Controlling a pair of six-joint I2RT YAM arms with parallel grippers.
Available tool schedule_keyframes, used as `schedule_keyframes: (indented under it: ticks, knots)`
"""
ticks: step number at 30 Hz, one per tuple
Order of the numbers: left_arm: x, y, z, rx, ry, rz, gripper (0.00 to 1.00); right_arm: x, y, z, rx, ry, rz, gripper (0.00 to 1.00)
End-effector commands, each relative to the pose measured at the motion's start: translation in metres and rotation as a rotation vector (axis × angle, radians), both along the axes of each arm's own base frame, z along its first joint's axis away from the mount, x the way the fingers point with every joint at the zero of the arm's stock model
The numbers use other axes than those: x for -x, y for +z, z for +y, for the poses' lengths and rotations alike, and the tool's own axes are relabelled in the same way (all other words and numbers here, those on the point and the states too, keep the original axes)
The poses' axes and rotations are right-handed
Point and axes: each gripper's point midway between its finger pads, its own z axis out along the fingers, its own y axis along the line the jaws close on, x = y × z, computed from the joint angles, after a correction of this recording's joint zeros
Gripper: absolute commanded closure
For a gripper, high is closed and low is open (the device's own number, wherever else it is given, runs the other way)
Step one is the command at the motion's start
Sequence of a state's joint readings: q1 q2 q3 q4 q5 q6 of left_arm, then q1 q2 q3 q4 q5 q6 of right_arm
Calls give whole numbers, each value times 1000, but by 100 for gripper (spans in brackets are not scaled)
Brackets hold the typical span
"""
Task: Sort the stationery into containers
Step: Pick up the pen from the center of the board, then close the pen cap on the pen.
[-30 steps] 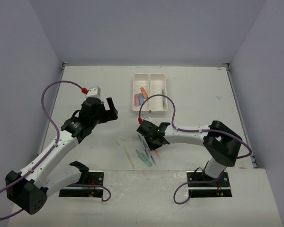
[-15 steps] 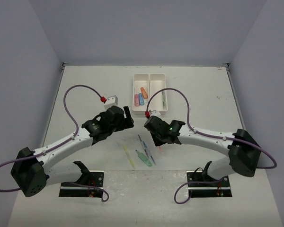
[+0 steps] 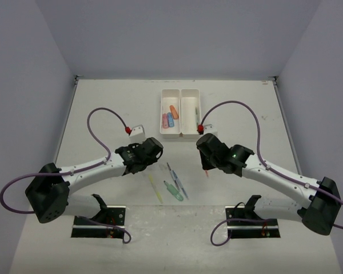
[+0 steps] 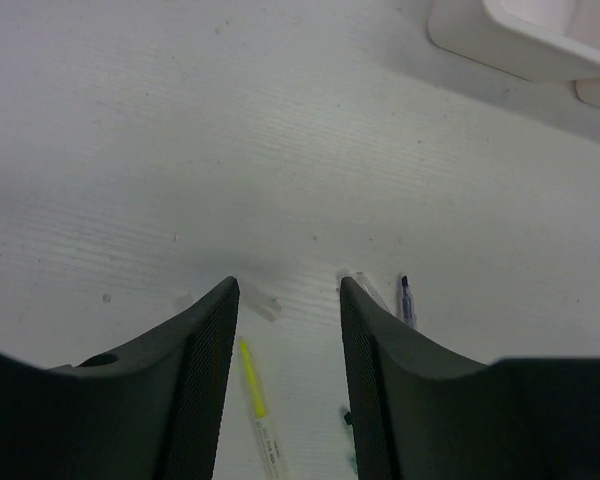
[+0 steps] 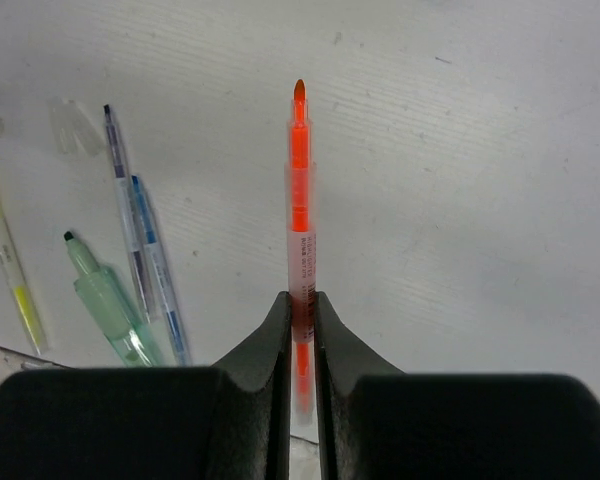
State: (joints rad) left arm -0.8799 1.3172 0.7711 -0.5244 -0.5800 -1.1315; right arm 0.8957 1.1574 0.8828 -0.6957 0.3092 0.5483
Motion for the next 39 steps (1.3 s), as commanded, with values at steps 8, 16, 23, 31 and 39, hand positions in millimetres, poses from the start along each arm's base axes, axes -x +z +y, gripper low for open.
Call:
schedule_keyframes:
  ticks: [8,16,23,31,39]
  knots:
    - [23,-33,40,-93,145,74,55,-4,-3,-8,42,-10,-9,100]
    - [30,-41,43,-98,141,99,63,-6,-6,-8,55,-9,-3,100]
    - [33,-50,39,-83,116,113,70,-8,-8,-8,65,-9,5,100]
    - [36,-67,38,-93,101,139,73,-7,-7,-7,50,-3,4,100]
    - [40,-69,40,-103,95,154,100,-4,-7,-3,22,17,9,100]
